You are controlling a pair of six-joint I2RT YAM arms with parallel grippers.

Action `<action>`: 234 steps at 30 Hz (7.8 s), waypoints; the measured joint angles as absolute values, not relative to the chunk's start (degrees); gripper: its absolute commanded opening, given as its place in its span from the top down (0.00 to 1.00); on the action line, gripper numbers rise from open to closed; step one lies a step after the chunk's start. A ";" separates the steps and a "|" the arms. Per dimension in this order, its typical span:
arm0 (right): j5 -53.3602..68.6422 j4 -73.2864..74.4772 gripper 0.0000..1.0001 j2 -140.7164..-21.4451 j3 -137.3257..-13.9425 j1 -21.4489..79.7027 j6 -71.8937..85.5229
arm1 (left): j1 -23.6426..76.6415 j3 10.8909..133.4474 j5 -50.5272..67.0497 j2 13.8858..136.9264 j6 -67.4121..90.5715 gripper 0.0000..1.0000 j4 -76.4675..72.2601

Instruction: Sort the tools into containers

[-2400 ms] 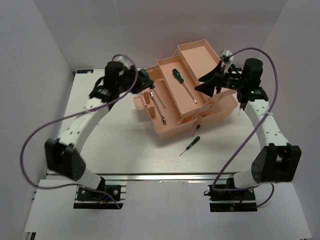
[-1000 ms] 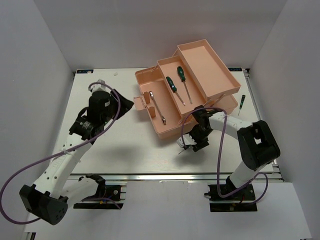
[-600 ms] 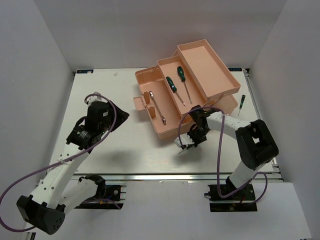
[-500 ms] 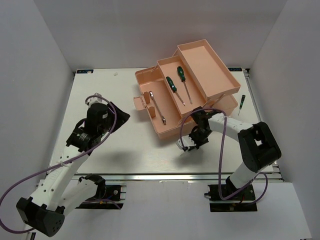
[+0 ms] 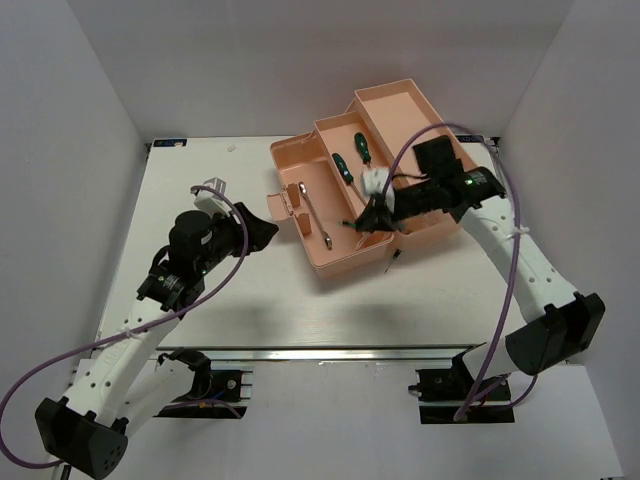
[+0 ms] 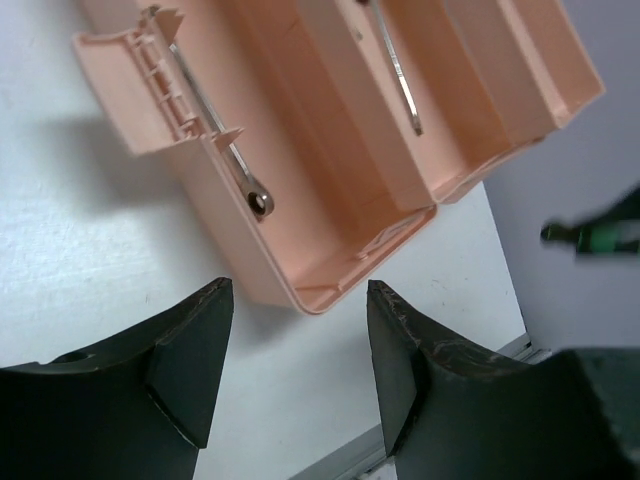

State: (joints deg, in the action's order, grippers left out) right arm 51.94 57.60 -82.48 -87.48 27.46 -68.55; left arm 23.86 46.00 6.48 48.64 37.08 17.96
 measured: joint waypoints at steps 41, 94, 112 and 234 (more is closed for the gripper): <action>35.81 23.35 0.25 -82.78 -95.35 -8.97 -3.44 | 58.74 77.58 -5.39 107.72 15.55 0.38 9.21; 28.64 29.93 0.26 -59.42 -80.77 -10.11 -4.82 | 61.93 87.90 -22.09 125.40 24.25 1.00 10.46; 28.60 28.53 0.26 -56.95 -78.50 -10.11 -3.99 | 61.63 72.79 -2.87 108.79 21.39 1.00 14.04; 6.33 14.35 0.24 -85.60 -59.90 -17.98 0.64 | 39.81 97.41 1.04 97.76 34.41 0.30 13.65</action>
State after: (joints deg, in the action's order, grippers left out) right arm 6.33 14.35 -85.60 -59.90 -17.98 0.64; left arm 39.81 97.41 1.04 97.76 34.41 13.65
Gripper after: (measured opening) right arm 0.725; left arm 0.631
